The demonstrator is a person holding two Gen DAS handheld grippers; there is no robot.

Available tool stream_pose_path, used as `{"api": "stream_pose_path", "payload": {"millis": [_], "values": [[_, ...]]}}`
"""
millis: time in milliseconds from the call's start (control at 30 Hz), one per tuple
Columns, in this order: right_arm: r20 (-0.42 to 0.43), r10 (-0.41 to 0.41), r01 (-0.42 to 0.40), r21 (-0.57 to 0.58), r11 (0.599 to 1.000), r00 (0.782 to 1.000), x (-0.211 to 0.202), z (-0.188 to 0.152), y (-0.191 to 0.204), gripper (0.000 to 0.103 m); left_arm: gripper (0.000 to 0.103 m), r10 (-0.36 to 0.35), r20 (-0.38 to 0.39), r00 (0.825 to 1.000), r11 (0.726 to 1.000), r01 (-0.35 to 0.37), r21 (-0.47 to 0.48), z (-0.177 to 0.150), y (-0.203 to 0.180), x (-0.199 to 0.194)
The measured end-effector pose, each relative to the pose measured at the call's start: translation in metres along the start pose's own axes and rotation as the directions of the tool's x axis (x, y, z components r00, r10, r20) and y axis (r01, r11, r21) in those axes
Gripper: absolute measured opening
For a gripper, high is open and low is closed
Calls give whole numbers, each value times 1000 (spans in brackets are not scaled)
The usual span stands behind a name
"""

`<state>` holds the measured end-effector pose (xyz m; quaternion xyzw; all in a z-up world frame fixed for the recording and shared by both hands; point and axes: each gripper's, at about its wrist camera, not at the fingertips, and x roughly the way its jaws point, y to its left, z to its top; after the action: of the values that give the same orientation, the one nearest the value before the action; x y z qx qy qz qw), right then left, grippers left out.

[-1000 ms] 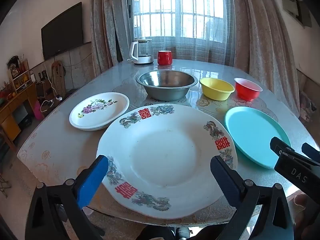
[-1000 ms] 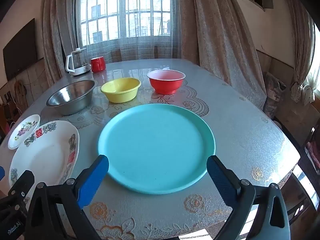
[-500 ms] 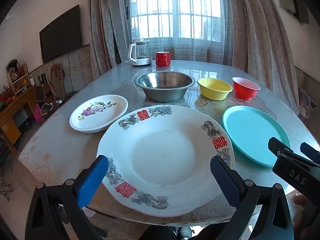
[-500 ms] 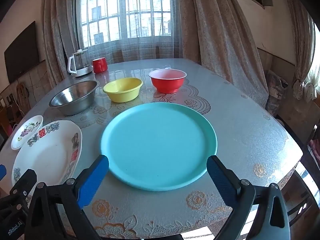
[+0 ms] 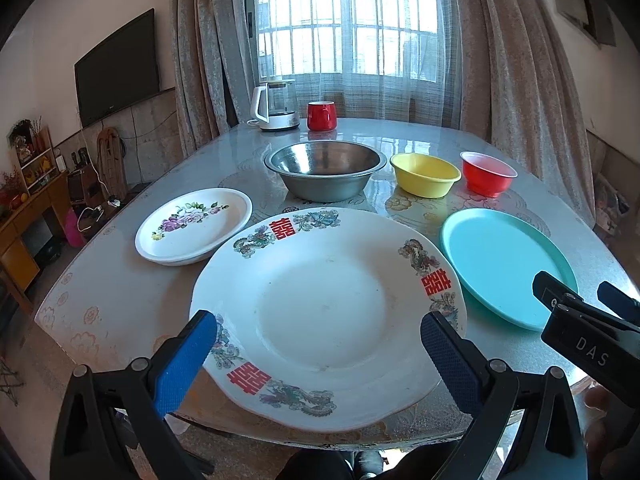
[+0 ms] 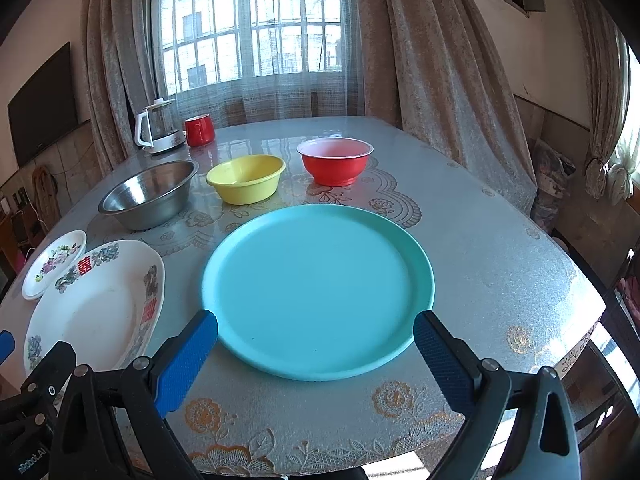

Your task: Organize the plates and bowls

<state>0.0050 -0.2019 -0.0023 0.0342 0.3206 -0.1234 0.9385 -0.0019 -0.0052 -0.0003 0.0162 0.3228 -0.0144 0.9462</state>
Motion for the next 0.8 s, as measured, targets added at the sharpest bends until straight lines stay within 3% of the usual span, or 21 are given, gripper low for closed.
{"api": "stream_pose_path", "payload": {"millis": [800], "values": [[5,1,-1,-6,1000,1000,-2,-1,1,100,102,-6,2,1000,1000,6,-4,0,3,-1]]}}
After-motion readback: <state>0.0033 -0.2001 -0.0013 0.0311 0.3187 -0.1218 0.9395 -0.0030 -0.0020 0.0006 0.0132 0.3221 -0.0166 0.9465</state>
